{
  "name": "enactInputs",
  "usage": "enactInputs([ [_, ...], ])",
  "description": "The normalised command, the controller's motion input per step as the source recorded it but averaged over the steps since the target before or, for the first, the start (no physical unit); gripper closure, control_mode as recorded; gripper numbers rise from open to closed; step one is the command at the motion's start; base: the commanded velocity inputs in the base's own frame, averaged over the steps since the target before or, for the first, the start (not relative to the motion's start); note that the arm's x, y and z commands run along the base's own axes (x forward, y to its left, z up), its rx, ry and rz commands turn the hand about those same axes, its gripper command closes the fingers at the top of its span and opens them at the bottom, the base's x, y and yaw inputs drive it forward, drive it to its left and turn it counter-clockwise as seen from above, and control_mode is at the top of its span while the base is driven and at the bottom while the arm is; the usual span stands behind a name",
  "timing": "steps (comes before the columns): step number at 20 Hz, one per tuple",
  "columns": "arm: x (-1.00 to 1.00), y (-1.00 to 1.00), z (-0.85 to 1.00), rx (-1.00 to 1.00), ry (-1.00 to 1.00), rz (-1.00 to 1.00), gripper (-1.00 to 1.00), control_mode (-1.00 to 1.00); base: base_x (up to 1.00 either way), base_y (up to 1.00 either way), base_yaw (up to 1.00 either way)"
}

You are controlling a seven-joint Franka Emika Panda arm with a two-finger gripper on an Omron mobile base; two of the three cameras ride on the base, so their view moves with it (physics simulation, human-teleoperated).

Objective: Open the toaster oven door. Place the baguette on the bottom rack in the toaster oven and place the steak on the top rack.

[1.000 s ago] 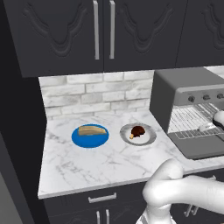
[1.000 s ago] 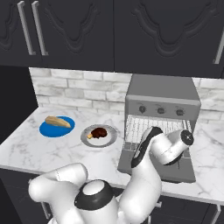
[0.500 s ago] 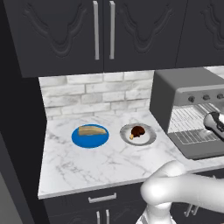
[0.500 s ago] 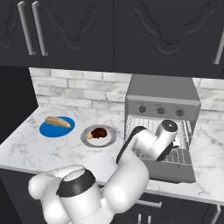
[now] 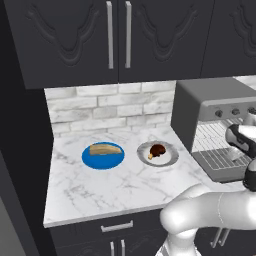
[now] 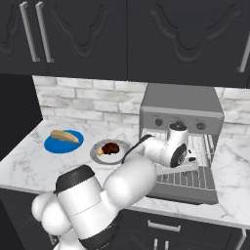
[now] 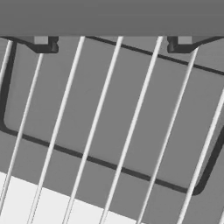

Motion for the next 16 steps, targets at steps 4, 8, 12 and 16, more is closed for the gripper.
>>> enactInputs([
  [4,-0.56,-0.16,-0.51,-0.06,0.24,-0.01,-1.0,-1.0,0.0,0.0,0.0],
  [8,-0.3,-0.08,0.28,0.18,-0.06,-0.01,-1.0,-1.0,0.0,0.0,0.0],
  [12,-0.41,0.09,0.49,0.15,-0.15,-0.06,-1.0,-1.0,0.0,0.0,0.0],
  [16,-0.27,0.44,0.46,-0.05,-0.14,-0.09,-1.0,-1.0,0.0,0.0,0.0],
])
